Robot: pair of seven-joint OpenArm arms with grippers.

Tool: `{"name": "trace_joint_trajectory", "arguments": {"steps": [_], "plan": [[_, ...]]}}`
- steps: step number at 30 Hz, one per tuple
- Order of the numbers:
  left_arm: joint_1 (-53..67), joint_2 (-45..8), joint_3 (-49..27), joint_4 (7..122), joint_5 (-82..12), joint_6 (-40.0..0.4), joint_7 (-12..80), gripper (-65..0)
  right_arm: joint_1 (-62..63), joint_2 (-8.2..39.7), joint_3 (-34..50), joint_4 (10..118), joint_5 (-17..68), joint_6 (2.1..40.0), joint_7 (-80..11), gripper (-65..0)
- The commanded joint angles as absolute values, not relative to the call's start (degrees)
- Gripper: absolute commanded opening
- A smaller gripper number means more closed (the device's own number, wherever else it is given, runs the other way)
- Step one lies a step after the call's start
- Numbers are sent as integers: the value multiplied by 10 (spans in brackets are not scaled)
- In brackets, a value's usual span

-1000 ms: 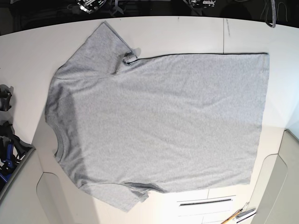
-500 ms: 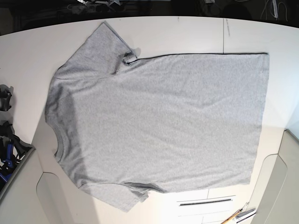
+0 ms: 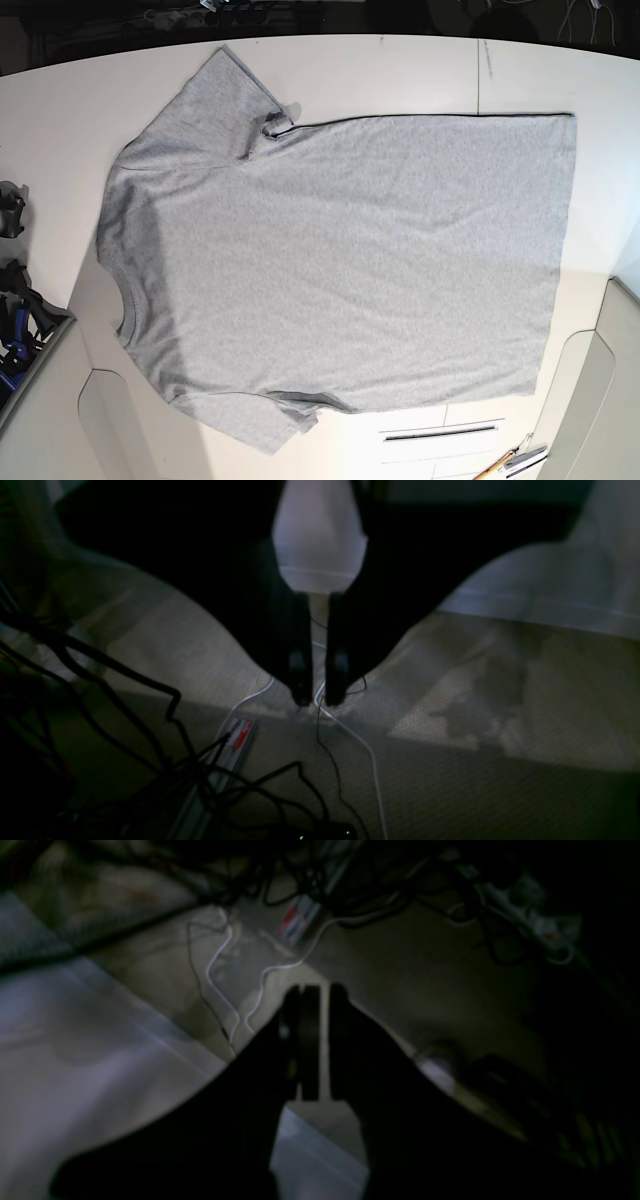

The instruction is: Fold the T-shirt properly

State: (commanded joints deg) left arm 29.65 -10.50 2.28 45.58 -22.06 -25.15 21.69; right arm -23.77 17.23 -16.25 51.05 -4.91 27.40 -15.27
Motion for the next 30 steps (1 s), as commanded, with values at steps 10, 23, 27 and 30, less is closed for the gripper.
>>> {"name": "trace_joint_trajectory", "arguments": {"steps": [10,23,27,30], "plan": [[396,-105,11,601,-270,-251,260,-594,-362,228,-162,714,16,272,-214,-625],[542,-105,-97,860,-366,-283,327,-594,-444,259,-141,915,42,272,-311,-625],[578,-105,-142,921,-415,-284,352,-594,-464,259,-99,972,98,273,-339,-625],[606,-105,-180,967,-442,-307,359,-594,-476,259,-57,1022,141,282,-368,-625]]}}
